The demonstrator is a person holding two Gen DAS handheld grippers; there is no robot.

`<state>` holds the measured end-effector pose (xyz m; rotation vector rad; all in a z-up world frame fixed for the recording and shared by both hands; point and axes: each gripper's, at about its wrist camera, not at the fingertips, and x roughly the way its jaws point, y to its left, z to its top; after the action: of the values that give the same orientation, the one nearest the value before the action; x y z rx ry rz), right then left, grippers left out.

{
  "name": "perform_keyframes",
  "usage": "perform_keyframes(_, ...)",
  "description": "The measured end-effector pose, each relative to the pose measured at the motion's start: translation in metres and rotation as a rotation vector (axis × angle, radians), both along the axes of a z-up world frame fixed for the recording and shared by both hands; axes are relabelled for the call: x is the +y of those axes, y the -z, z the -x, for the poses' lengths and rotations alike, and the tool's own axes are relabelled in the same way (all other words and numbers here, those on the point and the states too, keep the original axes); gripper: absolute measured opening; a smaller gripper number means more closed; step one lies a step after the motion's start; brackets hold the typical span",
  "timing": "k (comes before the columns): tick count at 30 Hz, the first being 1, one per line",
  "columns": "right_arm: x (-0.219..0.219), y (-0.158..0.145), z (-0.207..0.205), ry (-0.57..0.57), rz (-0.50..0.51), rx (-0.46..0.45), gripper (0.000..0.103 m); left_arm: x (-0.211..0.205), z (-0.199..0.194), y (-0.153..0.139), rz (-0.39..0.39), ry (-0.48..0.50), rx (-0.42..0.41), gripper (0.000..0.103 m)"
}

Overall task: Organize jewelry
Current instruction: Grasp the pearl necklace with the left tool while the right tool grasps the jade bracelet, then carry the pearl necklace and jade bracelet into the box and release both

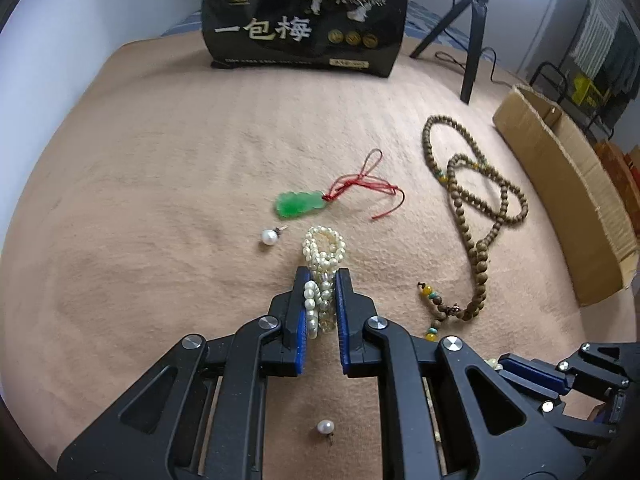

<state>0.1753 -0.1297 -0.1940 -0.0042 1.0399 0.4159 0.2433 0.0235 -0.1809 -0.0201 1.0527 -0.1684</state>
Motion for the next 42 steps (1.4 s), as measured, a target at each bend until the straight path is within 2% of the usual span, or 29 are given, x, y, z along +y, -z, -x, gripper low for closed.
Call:
perform_keyframes(13, 0.009, -0.04, 0.018, -0.039, -0.028, -0.115, 0.006, 0.013, 0.013, -0.056, 0.074, -0.036, -0.117, 0.01)
perform_keyframes(21, -0.004, -0.068, 0.027, -0.011, -0.014, -0.19, 0.006, 0.004, 0.022, -0.082, 0.126, -0.022, -0.157, 0.01)
perform_keyframes(28, -0.039, -0.094, 0.03, 0.061, -0.028, -0.246, 0.006, -0.017, 0.031, -0.101, 0.152, 0.016, -0.19, 0.01)
perform_keyframes(42, -0.144, -0.131, 0.021, 0.279, -0.052, -0.331, 0.006, -0.077, 0.029, -0.115, 0.199, 0.079, -0.194, 0.01)
